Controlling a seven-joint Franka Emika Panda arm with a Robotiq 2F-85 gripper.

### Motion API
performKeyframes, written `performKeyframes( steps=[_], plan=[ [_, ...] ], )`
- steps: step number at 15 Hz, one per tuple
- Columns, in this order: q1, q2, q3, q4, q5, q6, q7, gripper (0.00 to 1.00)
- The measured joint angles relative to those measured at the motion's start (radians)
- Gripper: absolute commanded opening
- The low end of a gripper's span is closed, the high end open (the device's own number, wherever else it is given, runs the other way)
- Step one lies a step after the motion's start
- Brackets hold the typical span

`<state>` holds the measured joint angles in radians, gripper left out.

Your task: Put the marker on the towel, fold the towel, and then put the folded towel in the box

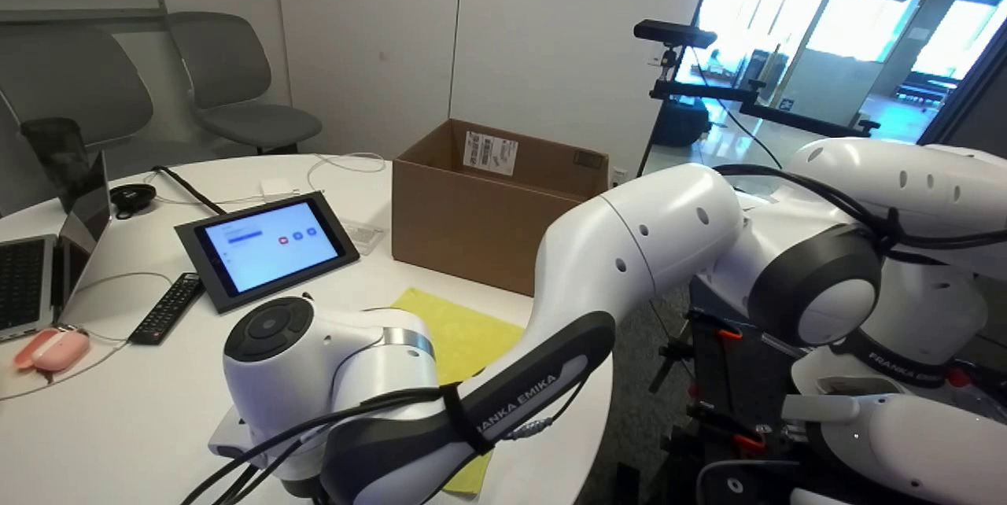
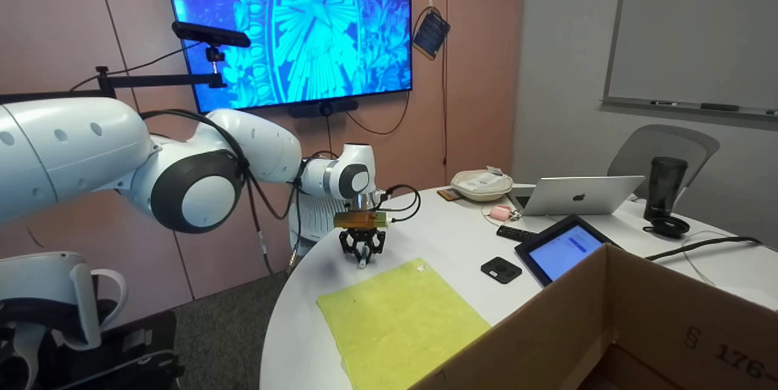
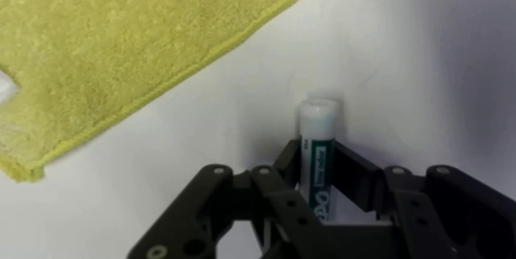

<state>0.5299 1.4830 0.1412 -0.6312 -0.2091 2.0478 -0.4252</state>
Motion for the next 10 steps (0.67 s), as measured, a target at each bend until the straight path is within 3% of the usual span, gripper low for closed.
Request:
performKeyframes(
  steps=[10],
  plan=[
    [-0.069, -0.080, 0.017, -0.024, 0.000, -0.044, -0.179, 0.06]
  ],
)
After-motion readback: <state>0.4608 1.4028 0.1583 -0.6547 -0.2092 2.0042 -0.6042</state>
